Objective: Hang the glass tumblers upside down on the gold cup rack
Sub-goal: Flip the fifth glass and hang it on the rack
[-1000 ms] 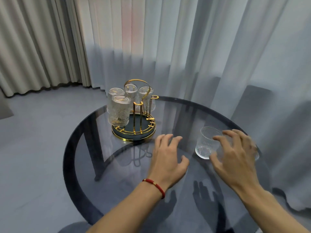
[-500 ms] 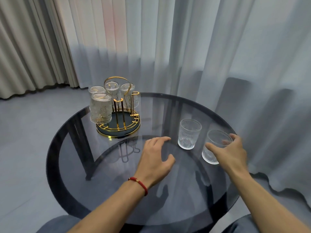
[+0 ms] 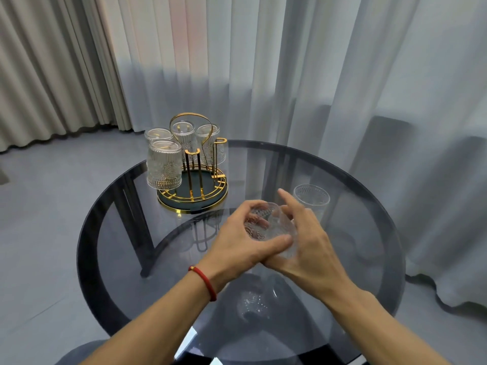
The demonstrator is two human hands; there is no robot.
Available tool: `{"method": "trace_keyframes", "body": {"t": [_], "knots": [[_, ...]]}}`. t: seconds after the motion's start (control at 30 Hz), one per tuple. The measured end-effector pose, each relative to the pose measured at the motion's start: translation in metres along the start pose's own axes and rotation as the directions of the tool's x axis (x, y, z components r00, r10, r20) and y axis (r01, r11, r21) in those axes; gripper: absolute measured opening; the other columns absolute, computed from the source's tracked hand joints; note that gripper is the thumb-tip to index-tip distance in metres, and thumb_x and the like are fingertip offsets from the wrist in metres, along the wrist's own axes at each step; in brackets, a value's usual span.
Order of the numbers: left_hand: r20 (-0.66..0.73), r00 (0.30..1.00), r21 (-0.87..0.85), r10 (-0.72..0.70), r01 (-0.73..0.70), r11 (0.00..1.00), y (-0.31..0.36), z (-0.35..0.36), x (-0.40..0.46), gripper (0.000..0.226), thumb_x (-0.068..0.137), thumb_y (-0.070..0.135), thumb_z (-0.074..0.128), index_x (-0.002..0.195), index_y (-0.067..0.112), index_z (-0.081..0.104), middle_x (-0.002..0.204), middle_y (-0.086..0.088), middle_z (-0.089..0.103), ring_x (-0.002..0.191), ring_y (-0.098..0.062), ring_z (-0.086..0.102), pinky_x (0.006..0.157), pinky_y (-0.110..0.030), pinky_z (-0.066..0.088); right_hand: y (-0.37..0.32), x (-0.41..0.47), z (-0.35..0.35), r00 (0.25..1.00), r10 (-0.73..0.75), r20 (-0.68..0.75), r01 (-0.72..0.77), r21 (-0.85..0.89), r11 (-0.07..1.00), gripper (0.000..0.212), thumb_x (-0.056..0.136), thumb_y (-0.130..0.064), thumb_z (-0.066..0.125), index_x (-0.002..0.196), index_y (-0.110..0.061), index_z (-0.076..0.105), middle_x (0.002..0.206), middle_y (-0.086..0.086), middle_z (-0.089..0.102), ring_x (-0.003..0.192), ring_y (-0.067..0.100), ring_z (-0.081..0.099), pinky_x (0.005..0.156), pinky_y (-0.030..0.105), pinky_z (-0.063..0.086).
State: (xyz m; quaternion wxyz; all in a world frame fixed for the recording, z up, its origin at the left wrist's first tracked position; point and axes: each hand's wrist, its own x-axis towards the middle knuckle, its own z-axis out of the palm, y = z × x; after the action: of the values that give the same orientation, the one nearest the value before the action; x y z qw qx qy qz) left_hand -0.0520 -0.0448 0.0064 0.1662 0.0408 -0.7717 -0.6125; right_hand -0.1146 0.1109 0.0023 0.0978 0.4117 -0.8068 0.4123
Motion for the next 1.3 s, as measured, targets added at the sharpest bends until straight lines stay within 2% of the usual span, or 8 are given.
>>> {"method": "trace_keyframes", "body": {"t": [0.1,0.2,0.4,0.57,0.67,0.77,1.0,1.3], "knots": [[-0.010,0.991,-0.348,-0.136,0.124,0.929,0.000,-0.016,0.008,0.066,0.059,0.027,0.090,0.117,0.027,0.059,0.110,-0.010,0.066,0.095,-0.018,0.071,0.071,-0.038,0.061,-0.002,0.004,0.009,0.980,0.197,0.035,-0.200,0.144,0.969,0.094,0.079,-0.074,0.062,0.156,-0.039,0.022,0.141,-0.015,0.046,0.130,0.001,0.045,0.104,0.022,0.039],[0.002,0.989,-0.319,-0.145,0.138,0.938,-0.003,-0.033,0.014,0.070,0.059,0.018,0.088,0.120,0.021,0.053,0.115,-0.016,0.063,0.097,-0.026,0.069,0.078,-0.038,0.060,-0.005,0.008,0.020,0.909,0.355,0.218,-0.415,0.401,0.817,0.075,0.086,-0.079,0.043,0.152,-0.051,0.022,0.150,-0.025,0.039,0.131,-0.008,0.046,0.111,0.034,0.042],[0.094,0.993,-0.356,-0.067,0.096,0.930,-0.020,-0.053,0.019,0.068,0.064,0.014,0.085,0.122,0.023,0.049,0.111,-0.013,0.063,0.097,-0.024,0.067,0.088,-0.044,0.056,0.000,0.023,0.028,0.837,0.414,0.359,-0.519,0.761,0.389,0.060,0.091,-0.045,0.070,0.141,-0.021,0.050,0.129,0.006,0.070,0.118,0.026,0.069,0.092,0.045,0.059],[0.066,0.995,0.097,-0.077,0.071,0.993,-0.036,-0.084,0.036,0.075,0.081,0.075,0.055,0.144,0.040,0.035,0.142,0.005,0.050,0.121,-0.005,0.052,0.094,-0.024,0.045,-0.003,0.063,0.020,0.861,0.496,0.114,-0.448,0.632,0.633,0.070,0.065,-0.055,0.088,0.124,-0.025,0.065,0.119,0.009,0.075,0.109,0.025,0.072,0.093,0.042,0.057],[0.008,0.997,0.444,-0.071,0.060,0.894,-0.059,-0.101,0.048,0.056,0.101,0.058,0.032,0.145,0.025,0.043,0.157,-0.001,0.035,0.144,-0.018,0.029,0.118,-0.040,0.022,-0.006,0.104,0.018,0.859,0.508,-0.065,-0.408,0.514,0.755,0.062,0.071,-0.047,0.088,0.125,-0.028,0.064,0.116,0.003,0.073,0.106,0.023,0.071,0.093,0.045,0.058],[-0.011,0.993,0.743,-0.122,0.089,0.663,-0.078,-0.108,0.056,0.061,0.098,0.047,0.047,0.153,0.024,0.031,0.166,0.001,0.013,0.151,-0.018,0.003,0.121,-0.051,0.007,-0.013,0.154,0.016,0.868,0.459,-0.186,-0.360,0.401,0.843,0.072,0.067,-0.049,0.086,0.131,-0.026,0.062,0.123,-0.001,0.070,0.112,0.018,0.068,0.102,0.045,0.054],[0.007,0.982,0.875,-0.188,0.085,0.477,-0.091,-0.096,0.058,0.079,0.090,0.039,0.056,0.156,0.027,0.015,0.167,0.001,0.000,0.151,-0.020,-0.009,0.119,-0.061,0.006,-0.035,0.234,0.029,0.929,0.244,-0.278,-0.231,0.081,0.970,0.073,0.074,-0.042,0.083,0.139,-0.017,0.057,0.135,0.005,0.065,0.124,0.022,0.059,0.107,0.038,0.047],[-0.003,0.981,0.881,-0.194,0.094,0.464,-0.091,-0.095,0.057,0.079,0.091,0.041,0.057,0.156,0.026,0.015,0.167,0.000,0.000,0.151,-0.021,-0.010,0.118,-0.064,0.007,-0.040,0.248,0.065,0.986,0.119,-0.115,-0.133,-0.125,0.983,0.076,0.078,-0.031,0.085,0.142,-0.005,0.053,0.140,0.015,0.061,0.127,0.029,0.058,0.106,0.040,0.049]]}}
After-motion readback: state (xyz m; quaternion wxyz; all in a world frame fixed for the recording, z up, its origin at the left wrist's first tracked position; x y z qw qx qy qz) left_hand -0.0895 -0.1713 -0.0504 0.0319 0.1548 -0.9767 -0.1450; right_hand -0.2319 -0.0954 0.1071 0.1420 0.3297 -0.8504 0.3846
